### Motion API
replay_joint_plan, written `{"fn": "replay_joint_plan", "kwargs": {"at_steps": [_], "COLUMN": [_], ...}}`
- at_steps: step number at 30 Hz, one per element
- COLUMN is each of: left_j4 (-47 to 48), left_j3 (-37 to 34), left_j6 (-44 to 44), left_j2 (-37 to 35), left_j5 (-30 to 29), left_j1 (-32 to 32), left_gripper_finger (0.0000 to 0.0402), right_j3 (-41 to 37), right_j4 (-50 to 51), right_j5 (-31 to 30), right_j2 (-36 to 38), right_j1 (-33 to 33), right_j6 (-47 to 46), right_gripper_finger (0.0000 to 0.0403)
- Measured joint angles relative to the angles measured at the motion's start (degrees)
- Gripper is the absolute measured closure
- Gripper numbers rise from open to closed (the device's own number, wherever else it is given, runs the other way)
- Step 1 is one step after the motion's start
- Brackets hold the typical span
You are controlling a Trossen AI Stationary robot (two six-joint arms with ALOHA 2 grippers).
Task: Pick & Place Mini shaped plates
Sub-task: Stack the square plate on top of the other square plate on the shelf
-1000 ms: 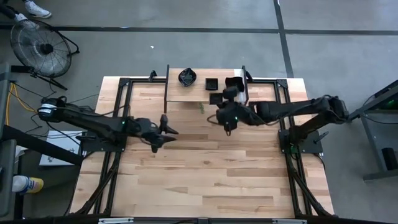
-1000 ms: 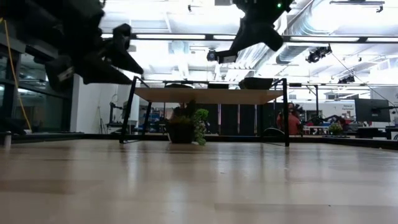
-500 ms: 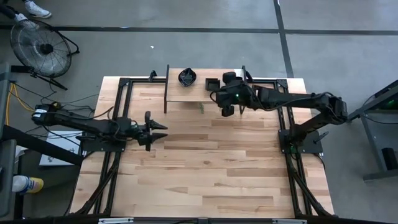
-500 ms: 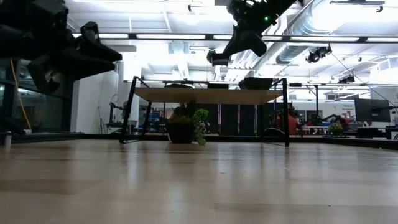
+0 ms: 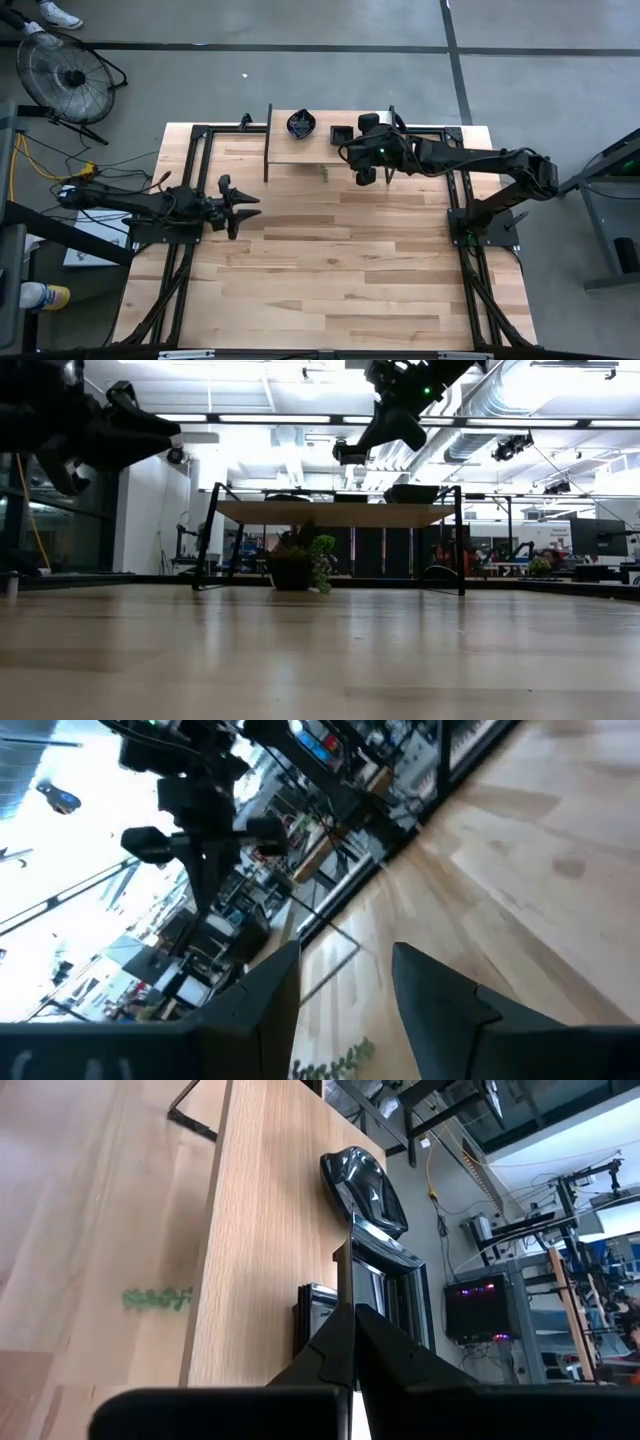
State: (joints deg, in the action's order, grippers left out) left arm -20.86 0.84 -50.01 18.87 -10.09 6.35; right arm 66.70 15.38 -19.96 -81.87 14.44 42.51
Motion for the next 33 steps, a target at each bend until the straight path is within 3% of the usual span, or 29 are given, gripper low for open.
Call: {"fn": "replay_joint_plan", "kwargs": {"at_steps": [15,33], "left_j4": [15.2,19.5], "left_j3": [-0.1,0.0], "left_j6": [0.0,6.9], "left_j2": [-18.9,-18.2], "left_j5": [-1.0,0.5], "left_j1": [0.0,0.0], "left_gripper_finger": [0.0247,0.0247], "right_j3": [0.0,0.0], "right_j4": [-0.5,-1.6], "right_j5": [1.5,4.3], "right_j2": [0.0,-0.5], "right_j1": [1.4,3.6], "right_j6": [1.5,-1.1], "right_gripper_finger": [0.0403,0.0403]}}
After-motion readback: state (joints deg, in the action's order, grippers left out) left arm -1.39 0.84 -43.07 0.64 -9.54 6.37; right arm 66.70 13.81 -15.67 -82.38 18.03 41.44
